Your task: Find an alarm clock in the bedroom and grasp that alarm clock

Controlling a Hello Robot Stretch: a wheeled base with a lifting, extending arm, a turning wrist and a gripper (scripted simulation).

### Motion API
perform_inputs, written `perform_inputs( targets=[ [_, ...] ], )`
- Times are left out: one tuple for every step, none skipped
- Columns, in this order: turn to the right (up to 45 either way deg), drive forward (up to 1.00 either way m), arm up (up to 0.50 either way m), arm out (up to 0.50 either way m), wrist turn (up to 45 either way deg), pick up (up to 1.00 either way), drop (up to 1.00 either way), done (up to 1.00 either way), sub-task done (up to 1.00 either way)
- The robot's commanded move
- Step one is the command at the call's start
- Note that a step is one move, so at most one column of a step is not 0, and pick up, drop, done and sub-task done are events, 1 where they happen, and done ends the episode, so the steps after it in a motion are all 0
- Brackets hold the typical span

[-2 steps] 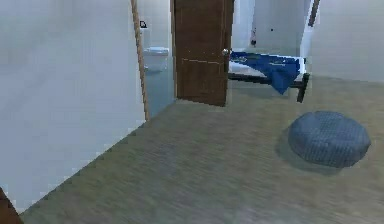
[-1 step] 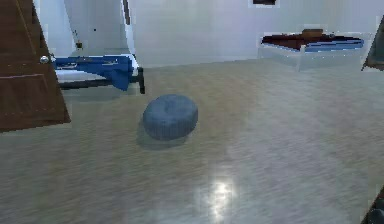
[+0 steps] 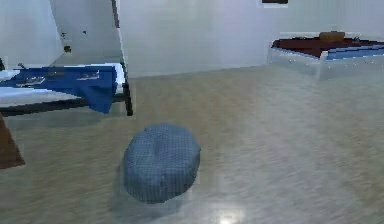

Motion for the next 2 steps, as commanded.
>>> perform_inputs(
  targets=[
    [45.0,0.00,0.00,0.00,0.0,0.00,0.00,0.00,0.00],
    [9.0,0.00,0.00,0.00,0.0,0.00,0.00,0.00,0.00]
  ],
)
